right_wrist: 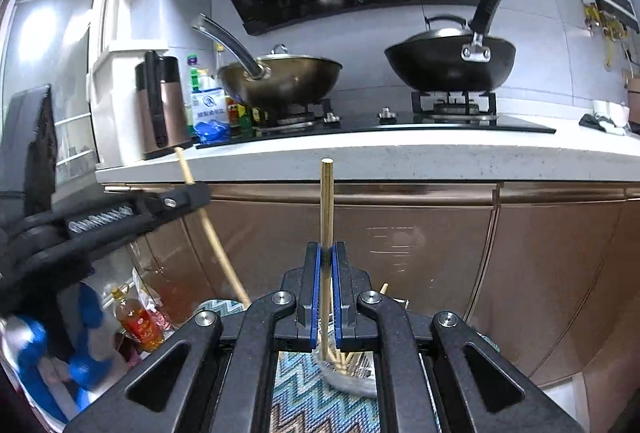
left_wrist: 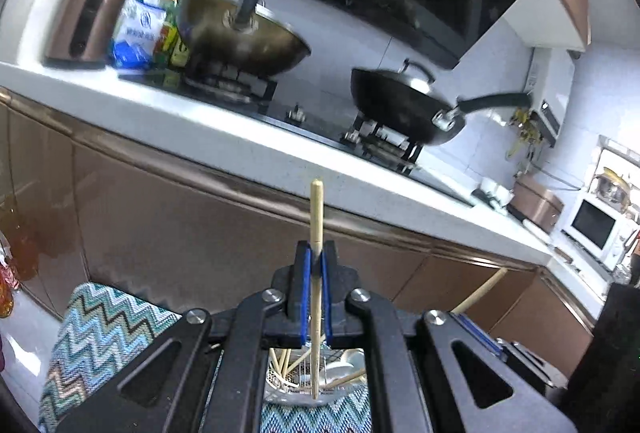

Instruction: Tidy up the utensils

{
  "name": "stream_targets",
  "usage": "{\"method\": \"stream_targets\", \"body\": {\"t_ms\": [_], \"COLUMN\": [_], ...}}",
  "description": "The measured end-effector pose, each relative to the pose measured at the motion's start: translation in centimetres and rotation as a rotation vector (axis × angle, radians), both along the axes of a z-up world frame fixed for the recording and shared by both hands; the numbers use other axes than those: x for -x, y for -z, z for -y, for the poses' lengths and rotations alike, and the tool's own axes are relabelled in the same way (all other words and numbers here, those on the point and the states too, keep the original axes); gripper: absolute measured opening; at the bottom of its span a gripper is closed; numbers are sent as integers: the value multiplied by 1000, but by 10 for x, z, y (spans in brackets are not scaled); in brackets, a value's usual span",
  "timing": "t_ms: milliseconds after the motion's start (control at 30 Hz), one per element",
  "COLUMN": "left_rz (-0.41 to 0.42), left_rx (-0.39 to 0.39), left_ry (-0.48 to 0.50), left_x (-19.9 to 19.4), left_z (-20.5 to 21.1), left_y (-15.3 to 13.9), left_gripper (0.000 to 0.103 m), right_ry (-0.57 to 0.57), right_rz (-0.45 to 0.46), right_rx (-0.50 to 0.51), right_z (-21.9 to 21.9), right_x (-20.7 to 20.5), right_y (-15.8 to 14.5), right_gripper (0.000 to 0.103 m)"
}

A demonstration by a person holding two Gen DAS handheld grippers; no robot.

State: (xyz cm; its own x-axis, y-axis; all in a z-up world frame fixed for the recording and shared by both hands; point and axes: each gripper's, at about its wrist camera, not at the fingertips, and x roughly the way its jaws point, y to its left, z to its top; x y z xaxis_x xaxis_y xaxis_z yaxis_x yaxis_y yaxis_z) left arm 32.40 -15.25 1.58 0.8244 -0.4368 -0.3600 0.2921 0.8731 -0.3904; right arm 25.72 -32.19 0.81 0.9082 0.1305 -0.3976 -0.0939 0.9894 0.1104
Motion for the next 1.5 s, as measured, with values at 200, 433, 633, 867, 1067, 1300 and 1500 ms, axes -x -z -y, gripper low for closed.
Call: {"method": "stream_targets", "body": {"t_ms": [200, 433, 633, 867, 1067, 1300, 1500], "left_rz": [-23, -23, -16, 15, 39, 117, 176], "left_rx": [-53, -77, -68, -80, -162, -202, -249], "left_ry": [-37, -84, -72, -95, -119, -164, -201], "left_x": [-34, -49, -41, -7, 34, 94, 142], "left_z": [26, 33, 25, -2, -22, -49, -70], "left_y": [40, 75, 75, 47, 26, 11, 6], "left_gripper": [5, 5, 8, 31, 50, 58, 62], "right_ry": [8, 31, 55, 97, 128, 146, 157], "right_rz": [-35, -83, -89, -35, 8, 80, 135], "right_rx": [12, 74, 60, 32, 23, 88, 116], "right_z": [7, 3, 3, 6, 0, -32, -59], "right_x": [-33, -57, -51, -19, 21, 76, 118], "right_y": [28, 63, 72, 51, 33, 19, 12], "right_gripper": [5, 5, 34, 40, 50, 71, 85]}}
